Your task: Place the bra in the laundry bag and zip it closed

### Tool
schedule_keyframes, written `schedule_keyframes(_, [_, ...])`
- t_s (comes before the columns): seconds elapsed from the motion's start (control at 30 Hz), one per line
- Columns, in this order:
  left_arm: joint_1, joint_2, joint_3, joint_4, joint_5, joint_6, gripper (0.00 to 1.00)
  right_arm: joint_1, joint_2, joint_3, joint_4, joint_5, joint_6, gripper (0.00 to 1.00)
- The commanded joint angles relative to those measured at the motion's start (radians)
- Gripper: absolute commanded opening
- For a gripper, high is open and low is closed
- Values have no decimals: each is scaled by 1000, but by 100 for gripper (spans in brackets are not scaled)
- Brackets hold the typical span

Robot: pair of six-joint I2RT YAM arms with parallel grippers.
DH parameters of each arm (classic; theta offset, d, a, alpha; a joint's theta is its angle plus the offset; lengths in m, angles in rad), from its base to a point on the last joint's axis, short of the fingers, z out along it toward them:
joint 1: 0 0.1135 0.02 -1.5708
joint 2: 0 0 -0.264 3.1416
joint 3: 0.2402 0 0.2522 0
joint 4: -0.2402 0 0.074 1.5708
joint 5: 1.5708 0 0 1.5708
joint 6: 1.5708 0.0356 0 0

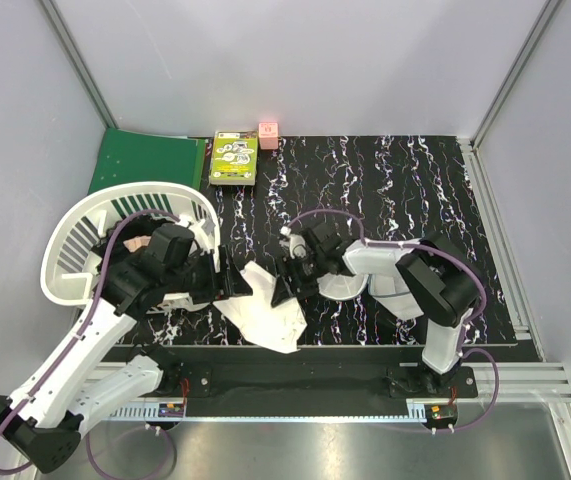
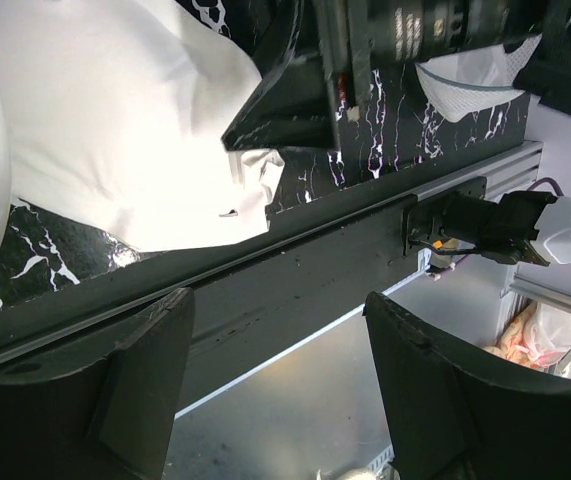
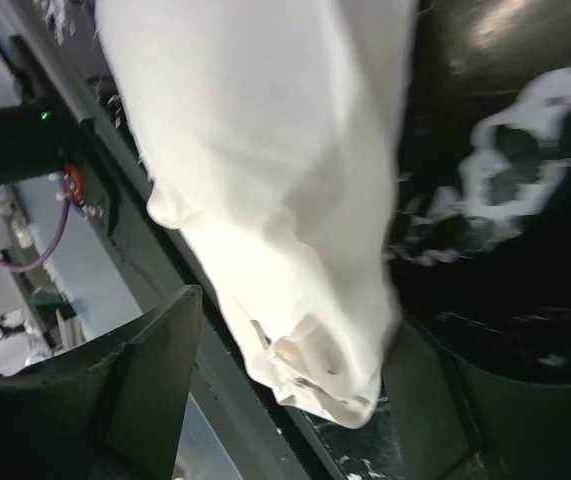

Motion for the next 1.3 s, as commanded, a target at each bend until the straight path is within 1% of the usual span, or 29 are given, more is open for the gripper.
schedule_keyframes(0.0, [3,-8,-5,37,28,3,72,43,-25,-93,167,15,52,73])
schedule_keyframes(0.03, [3,-8,-12,37,25,3,73,46,-33,-128,192,15,61,71])
schedule_keyframes(0.07, [3,-8,-17,35,28,4,72,47,-50,-148,253,15,82,64])
schedule_keyframes(0.13, [3,-8,-28,37,36,6,72,46,-68,-208,324,6,105,55])
schedule_keyframes(0.17, [1,-12,-29,37,37,6,71,46,-82,-226,390,3,115,49])
schedule_keyframes(0.2, [1,-12,-31,37,39,6,71,47,-88,-245,418,3,139,37])
schedule_keyframes(0.27, [1,-21,-34,37,45,0,71,47,-119,-289,493,15,165,21])
schedule_keyframes(0.3, [1,-24,-32,37,48,0,71,47,-131,-302,513,15,199,6])
schedule_keyframes(0.33, [0,-27,-32,37,51,0,71,47,-142,-320,529,15,220,0])
schedule_keyframes(0.43, [-21,-42,-31,42,48,-2,72,47,-224,-369,559,-2,337,0])
schedule_keyframes(0.47, [-28,-48,-32,46,42,-2,73,47,-290,-380,538,-5,367,0])
schedule_keyframes(0.5, [-35,-64,-40,49,30,-3,73,46,-326,-391,517,-12,422,0])
schedule_keyframes(0.53, [-43,-74,-46,54,24,-8,73,47,-365,-403,491,-20,443,0])
schedule_keyframes(0.57, [-46,-84,-54,71,22,-12,73,47,-449,-409,420,-23,461,0])
schedule_keyframes(0.63, [-52,-113,-84,95,28,-32,73,47,-539,-423,353,-35,504,0])
schedule_keyframes(0.67, [-55,-122,-92,124,33,-43,73,47,-618,-426,273,-43,516,0])
schedule_keyframes(0.73, [-64,-145,-120,166,47,-71,73,47,-698,-433,189,-63,523,0])
schedule_keyframes(0.77, [-68,-150,-126,176,51,-78,73,46,-772,-438,144,-74,550,0])
schedule_keyframes(0.83, [-77,-153,-123,189,71,-92,73,46,-836,-453,92,-124,598,0])
schedule_keyframes(0.87, [-83,-150,-118,189,74,-95,73,46,-893,-457,54,-137,646,0])
schedule_keyframes(0.97, [-95,-130,-91,190,97,-91,74,44,-961,-443,-31,-161,702,0])
schedule_keyframes(1.0, [-98,-118,-85,190,105,-88,74,41,-956,-434,-54,-170,699,0])
schedule_keyframes(1.07, [-107,-75,-72,190,105,-75,75,23,-877,-397,-91,-187,657,0])
schedule_keyframes(1.1, [-109,-58,-71,190,97,-74,75,-9,-837,-383,-91,-212,636,0])
schedule_keyframes(1.13, [-111,-39,-71,192,94,-72,75,-25,-750,-353,-91,-223,617,0])
schedule_keyframes(1.2, [-114,19,-71,190,71,-75,74,-70,-652,-278,-93,-253,546,0])
schedule_keyframes(1.23, [-114,34,-75,198,65,-91,74,-84,-549,-248,-94,-261,520,0])
schedule_keyframes(1.27, [-115,47,-77,200,50,-95,72,-95,-494,-218,-94,-267,476,0])
